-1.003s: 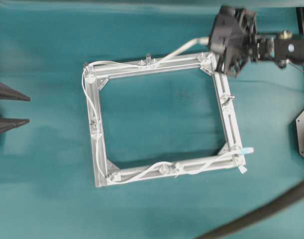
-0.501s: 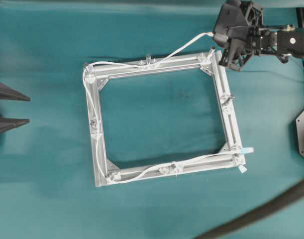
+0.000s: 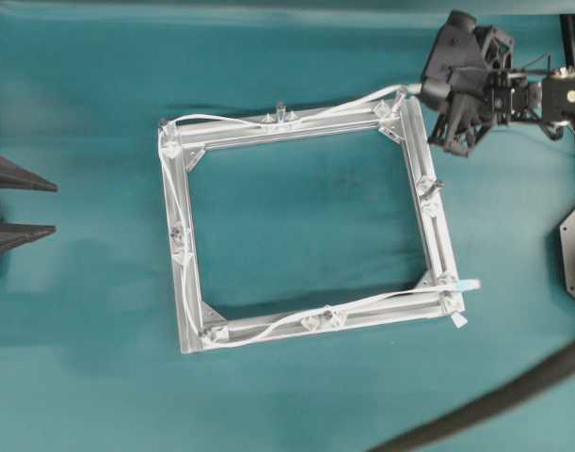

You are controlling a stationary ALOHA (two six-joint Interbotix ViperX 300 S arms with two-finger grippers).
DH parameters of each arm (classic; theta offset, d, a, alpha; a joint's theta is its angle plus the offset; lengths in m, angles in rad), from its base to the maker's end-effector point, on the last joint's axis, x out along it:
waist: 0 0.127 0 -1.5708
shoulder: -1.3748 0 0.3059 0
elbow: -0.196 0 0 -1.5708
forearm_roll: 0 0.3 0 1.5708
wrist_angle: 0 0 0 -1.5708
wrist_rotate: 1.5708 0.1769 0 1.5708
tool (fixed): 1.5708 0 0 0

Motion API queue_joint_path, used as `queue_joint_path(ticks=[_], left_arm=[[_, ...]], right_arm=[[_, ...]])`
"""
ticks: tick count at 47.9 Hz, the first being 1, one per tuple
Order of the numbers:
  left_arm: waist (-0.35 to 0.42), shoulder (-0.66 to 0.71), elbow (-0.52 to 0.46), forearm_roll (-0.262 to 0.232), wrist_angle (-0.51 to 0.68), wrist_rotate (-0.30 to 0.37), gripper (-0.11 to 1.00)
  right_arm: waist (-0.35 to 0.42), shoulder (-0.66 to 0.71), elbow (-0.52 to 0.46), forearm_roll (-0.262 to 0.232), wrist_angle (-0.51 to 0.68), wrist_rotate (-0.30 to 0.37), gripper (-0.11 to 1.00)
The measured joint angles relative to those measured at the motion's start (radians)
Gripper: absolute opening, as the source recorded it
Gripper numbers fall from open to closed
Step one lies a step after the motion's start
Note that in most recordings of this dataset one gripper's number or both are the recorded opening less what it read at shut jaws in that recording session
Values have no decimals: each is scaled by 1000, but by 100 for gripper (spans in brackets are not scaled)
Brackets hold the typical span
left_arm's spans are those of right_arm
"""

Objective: Move the cable alternately left and right between 8 pins so it hooks onto each one.

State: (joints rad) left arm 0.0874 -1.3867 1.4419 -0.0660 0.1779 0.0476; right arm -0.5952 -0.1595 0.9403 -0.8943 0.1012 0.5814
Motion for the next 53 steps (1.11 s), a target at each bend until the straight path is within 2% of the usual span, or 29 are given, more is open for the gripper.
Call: queue_joint_path(ticks=[8,14,22,31,37,50,52,53], left_arm=[[0,0,0,-2,0,0,65],[0,0,0,-2,0,2,65],[0,0,0,-2,0,0,65],[0,0,0,-2,0,0,65],[0,0,0,-2,-2,0,65],[0,0,0,-2,0,0,65],[0,0,0,-2,0,0,65],[0,0,0,-2,0,0,65]], right_arm=[[25,0,3,71,2,20,16],[43,0,11,97,12,41,16],[78,-2,18,107,46,100,16],[91,-2,18,112,49,207,16],[100,-5,18,112,54,255,16],[130,-6,26,121,55,270,16],[132,-6,28,124,57,270,20],[132,-5,29,126,57,270,25]])
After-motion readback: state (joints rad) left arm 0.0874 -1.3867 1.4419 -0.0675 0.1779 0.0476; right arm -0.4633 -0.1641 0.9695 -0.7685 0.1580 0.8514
